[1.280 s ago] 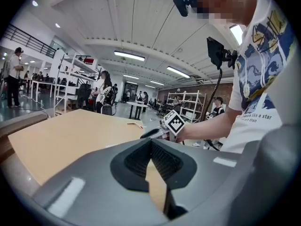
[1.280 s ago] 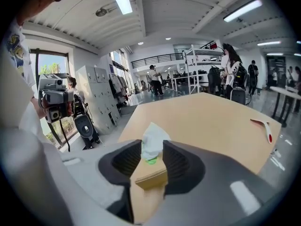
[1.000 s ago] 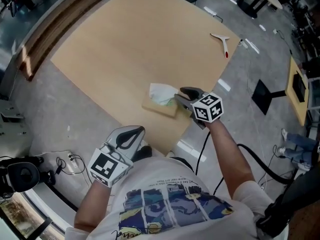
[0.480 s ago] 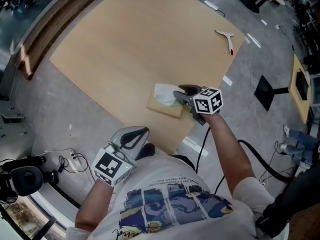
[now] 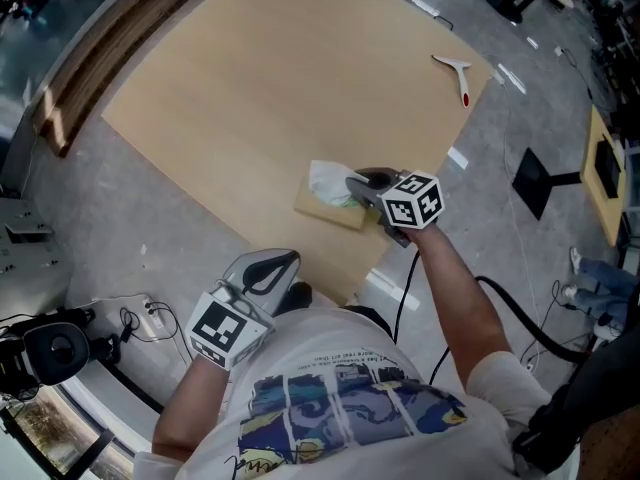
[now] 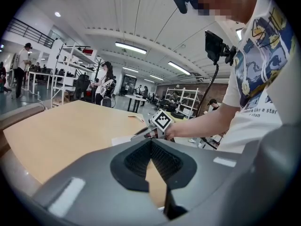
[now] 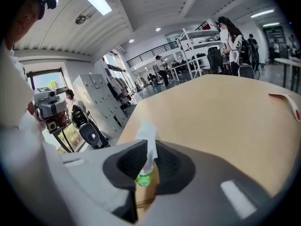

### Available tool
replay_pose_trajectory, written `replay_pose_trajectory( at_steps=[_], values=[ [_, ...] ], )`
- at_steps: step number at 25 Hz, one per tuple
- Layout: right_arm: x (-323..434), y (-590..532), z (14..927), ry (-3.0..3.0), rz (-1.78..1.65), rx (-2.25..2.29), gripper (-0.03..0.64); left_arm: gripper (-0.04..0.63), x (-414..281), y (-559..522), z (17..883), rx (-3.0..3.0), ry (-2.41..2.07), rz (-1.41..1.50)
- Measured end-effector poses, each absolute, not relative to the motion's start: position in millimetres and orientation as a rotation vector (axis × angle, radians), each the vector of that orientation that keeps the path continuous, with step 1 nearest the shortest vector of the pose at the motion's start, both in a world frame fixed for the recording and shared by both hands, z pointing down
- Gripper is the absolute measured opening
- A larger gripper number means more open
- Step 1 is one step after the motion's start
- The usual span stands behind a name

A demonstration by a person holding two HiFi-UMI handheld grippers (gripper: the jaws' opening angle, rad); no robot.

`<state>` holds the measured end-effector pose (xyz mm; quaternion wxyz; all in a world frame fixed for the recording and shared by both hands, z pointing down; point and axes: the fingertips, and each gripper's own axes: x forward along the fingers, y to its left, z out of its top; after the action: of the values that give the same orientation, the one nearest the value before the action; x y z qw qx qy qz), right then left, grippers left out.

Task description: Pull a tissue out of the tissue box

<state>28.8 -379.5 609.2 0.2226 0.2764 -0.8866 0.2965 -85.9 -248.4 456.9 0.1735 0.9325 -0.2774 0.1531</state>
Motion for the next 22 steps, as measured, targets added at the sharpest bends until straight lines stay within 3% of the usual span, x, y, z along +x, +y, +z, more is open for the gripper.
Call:
replay_pose_trajectory(
  at_steps=[4, 22],
  values=[
    [28.9, -370.9, 604.8, -2.440, 0.734, 0.764, 0.005, 0.003, -80.1, -240.6, 452.1, 2.648, -0.792, 0.426],
    [19.3, -330.8, 577.6, -2.468, 0.393, 0.741, 0.003, 0.003, -56.4, -195.4, 445.3, 2.646, -0.844, 0.429]
  ],
)
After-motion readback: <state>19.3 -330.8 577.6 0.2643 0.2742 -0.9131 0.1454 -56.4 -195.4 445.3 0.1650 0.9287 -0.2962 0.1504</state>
